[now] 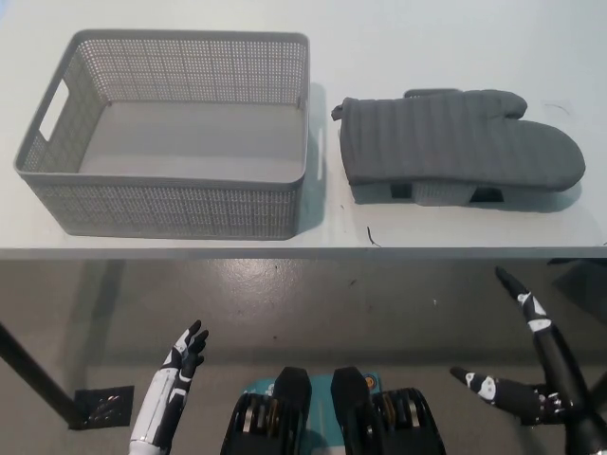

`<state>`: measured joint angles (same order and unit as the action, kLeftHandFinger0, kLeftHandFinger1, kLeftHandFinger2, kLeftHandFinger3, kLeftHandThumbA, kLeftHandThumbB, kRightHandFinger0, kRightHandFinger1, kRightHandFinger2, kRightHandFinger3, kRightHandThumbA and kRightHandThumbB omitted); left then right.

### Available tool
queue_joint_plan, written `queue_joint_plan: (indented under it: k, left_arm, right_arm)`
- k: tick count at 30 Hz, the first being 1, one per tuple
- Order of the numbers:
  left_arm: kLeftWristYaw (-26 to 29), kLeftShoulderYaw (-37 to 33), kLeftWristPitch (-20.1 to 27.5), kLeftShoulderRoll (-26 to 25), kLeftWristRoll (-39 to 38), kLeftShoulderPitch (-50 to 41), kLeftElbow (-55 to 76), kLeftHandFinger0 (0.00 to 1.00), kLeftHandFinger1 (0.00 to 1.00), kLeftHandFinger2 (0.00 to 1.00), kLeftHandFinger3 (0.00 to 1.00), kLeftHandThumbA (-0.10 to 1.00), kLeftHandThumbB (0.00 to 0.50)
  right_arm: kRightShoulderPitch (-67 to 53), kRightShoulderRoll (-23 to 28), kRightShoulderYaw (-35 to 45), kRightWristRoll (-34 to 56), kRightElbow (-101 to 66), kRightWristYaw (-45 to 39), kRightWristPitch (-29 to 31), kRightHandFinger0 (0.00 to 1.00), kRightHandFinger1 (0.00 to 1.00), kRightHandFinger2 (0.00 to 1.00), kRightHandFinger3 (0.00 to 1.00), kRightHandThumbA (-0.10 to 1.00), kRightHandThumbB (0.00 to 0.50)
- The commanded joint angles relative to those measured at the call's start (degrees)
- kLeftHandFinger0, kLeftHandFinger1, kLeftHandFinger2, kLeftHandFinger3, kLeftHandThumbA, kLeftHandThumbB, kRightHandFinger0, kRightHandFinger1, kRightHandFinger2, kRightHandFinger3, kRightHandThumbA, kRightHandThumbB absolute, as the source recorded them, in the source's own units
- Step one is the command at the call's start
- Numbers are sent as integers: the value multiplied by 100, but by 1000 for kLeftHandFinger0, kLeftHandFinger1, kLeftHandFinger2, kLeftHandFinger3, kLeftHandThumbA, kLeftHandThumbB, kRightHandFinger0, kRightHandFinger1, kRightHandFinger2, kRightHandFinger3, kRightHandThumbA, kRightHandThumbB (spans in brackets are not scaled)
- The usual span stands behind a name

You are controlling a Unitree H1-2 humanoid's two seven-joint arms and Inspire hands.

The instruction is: Usethe right hand to pick up a oven gloves on top of a leveled container and place it into another larger container on the left side

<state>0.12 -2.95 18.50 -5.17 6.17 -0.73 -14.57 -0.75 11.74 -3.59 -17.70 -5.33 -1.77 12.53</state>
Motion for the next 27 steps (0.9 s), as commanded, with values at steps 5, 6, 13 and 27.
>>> queue_joint_plan:
  k: [5,6,13,27]
  left_arm:
    - [35,-46,793,-72,126,118,69,1000,1000,1000,1000,1000,129]
    - [46,-43,784,-65,135,116,77,1000,1000,1000,1000,1000,129]
    - [19,-57,755,-74,134,108,107,1000,1000,1000,1000,1000,123]
    - [46,-70,797,-73,237,32,117,1000,1000,1000,1000,1000,105]
  right_arm:
    - [1467,565,182,-3567,-1224,130,-1428,1000,1000,1000,1000,1000,238]
    - [1640,581,128,-3654,-1117,91,-1535,1000,1000,1000,1000,1000,238]
    - [2201,621,-86,-3963,-539,245,-1790,1000,1000,1000,1000,1000,255]
    - [2622,735,-207,-4143,-36,213,-2073,1000,1000,1000,1000,1000,266]
